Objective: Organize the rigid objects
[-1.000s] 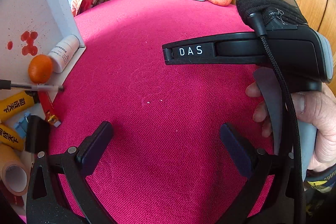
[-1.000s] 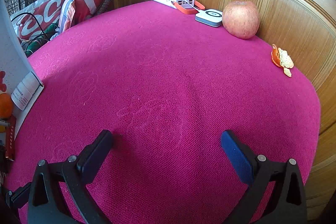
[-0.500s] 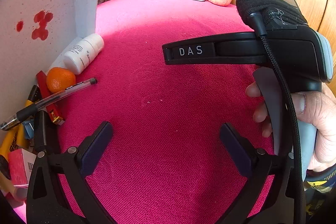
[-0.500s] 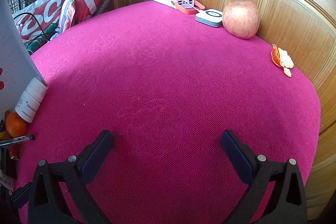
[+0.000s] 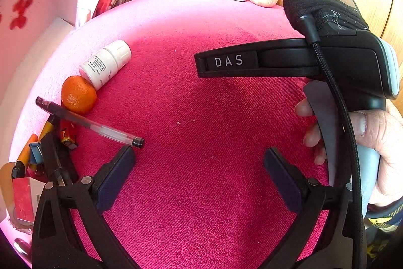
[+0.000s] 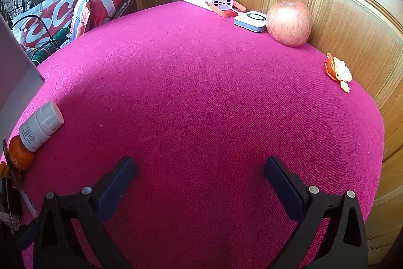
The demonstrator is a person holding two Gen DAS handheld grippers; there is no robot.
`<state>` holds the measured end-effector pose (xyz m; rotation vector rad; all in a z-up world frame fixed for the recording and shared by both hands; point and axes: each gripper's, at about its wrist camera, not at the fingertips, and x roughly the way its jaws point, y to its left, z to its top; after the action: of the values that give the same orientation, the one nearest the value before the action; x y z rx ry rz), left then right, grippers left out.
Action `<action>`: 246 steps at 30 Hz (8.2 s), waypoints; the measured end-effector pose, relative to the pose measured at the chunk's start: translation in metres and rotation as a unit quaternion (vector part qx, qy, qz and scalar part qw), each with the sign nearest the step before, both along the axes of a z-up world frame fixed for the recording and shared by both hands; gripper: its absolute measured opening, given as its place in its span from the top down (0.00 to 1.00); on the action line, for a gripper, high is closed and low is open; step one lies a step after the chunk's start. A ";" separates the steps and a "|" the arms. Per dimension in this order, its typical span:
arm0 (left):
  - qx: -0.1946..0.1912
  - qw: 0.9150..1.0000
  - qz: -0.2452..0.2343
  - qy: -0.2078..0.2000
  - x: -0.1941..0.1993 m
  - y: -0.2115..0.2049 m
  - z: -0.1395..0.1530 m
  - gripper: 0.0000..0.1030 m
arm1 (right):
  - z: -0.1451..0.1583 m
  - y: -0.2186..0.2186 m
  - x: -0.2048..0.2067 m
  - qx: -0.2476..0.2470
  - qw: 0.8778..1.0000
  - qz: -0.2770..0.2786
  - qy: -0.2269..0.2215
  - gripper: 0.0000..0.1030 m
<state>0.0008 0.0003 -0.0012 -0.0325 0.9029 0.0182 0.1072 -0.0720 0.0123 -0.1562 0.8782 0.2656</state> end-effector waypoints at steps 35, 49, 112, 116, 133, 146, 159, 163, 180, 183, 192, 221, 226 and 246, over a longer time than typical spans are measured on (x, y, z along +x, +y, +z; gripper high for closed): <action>0.000 1.000 0.000 0.000 -0.001 0.001 0.001 0.00 | 0.000 0.001 -0.001 0.000 1.000 0.000 0.000 0.00; 0.000 1.000 0.000 0.000 -0.001 0.001 0.001 0.00 | 0.000 0.001 -0.001 0.001 1.000 0.000 0.000 0.00; -0.079 0.978 0.185 -0.047 -0.216 0.138 0.001 0.56 | 0.044 0.110 -0.174 0.101 0.866 0.488 -0.037 0.07; -0.084 0.976 0.191 -0.054 -0.220 0.140 0.001 0.56 | 0.033 0.132 -0.179 0.052 0.861 0.504 -0.047 0.24; -0.087 0.967 0.220 -0.096 -0.237 0.143 0.021 0.61 | 0.059 0.111 -0.189 0.094 0.855 0.507 -0.061 0.59; -0.008 0.954 0.268 -0.136 -0.252 0.137 0.055 0.61 | 0.084 0.087 -0.180 0.188 0.860 0.472 -0.039 0.59; 0.034 0.945 0.280 -0.167 -0.264 0.138 0.081 0.61 | 0.111 0.080 -0.188 0.218 0.851 0.473 -0.062 0.59; 0.037 0.943 0.284 -0.171 -0.267 0.142 0.085 0.61 | 0.116 0.084 -0.189 0.221 0.850 0.474 -0.063 0.59; 0.062 0.928 0.307 -0.200 -0.271 0.165 0.115 0.61 | 0.138 0.111 -0.202 0.239 0.836 0.489 -0.070 0.59; 0.060 0.927 0.311 -0.201 -0.272 0.170 0.116 0.61 | 0.139 0.119 -0.204 0.230 0.835 0.495 -0.073 0.59; 0.012 0.917 0.348 -0.193 -0.249 0.234 0.117 0.61 | 0.138 0.163 -0.203 0.221 0.833 0.506 -0.042 0.59; -0.068 0.854 0.487 -0.172 -0.248 0.329 0.063 0.00 | 0.069 0.262 -0.186 0.199 0.873 0.445 0.034 0.00; -0.069 0.852 0.485 -0.187 -0.254 0.313 0.067 0.00 | 0.082 0.229 -0.183 0.237 0.869 0.433 0.025 0.00; -0.065 0.872 0.417 -0.247 -0.292 0.208 0.079 0.00 | 0.056 0.098 -0.203 0.226 0.842 0.489 0.025 0.00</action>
<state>-0.2916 0.2081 0.0778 -0.5335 0.3170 0.7283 -0.0961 0.0257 0.0680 -0.1448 0.6991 1.4340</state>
